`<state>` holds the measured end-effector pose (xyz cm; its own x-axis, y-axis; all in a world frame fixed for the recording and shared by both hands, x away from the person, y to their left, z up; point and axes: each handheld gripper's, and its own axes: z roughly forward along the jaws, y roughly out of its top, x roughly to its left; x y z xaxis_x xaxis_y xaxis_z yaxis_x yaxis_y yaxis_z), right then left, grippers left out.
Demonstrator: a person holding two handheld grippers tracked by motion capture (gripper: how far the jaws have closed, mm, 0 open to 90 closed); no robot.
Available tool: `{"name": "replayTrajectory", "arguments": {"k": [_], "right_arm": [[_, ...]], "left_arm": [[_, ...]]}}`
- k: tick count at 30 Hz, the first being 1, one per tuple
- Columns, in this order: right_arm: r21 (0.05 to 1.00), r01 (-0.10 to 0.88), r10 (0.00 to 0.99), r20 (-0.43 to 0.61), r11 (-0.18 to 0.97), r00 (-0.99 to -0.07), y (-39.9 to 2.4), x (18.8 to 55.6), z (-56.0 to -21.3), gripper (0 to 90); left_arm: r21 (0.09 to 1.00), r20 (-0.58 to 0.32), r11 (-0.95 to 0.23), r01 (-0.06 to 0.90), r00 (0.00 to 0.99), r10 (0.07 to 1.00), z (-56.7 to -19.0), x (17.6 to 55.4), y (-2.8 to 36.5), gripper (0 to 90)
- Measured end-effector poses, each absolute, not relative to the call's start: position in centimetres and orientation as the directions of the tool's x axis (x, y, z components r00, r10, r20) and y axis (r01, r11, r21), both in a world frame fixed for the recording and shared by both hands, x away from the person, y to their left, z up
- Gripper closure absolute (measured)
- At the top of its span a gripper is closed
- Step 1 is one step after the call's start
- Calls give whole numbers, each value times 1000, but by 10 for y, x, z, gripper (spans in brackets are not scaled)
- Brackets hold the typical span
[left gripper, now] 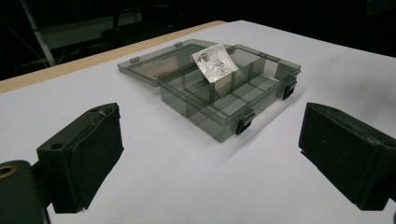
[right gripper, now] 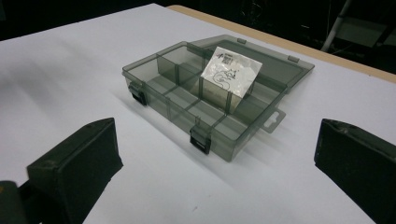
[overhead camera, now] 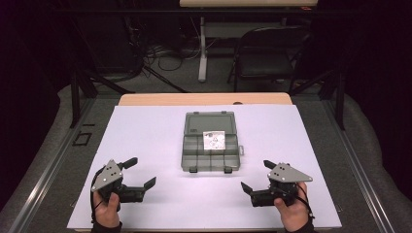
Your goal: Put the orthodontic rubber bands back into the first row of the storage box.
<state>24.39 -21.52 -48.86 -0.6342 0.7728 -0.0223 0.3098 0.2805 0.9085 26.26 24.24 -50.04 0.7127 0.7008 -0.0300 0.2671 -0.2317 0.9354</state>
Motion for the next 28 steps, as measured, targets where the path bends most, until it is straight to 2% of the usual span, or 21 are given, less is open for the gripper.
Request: {"name": "replayTrajectory", "arguments": {"k": [10, 28], "right_arm": [[906, 339, 801, -2, 255, -599, -229, 238, -506, 0], [888, 386, 817, 20, 250, -576, -239, 248, -515, 0]], "left_arm": [[935, -29, -233, 266, 714, 700, -501, 263, 242, 63], [931, -28, -236, 279, 699, 715, -502, 266, 247, 63]]}}
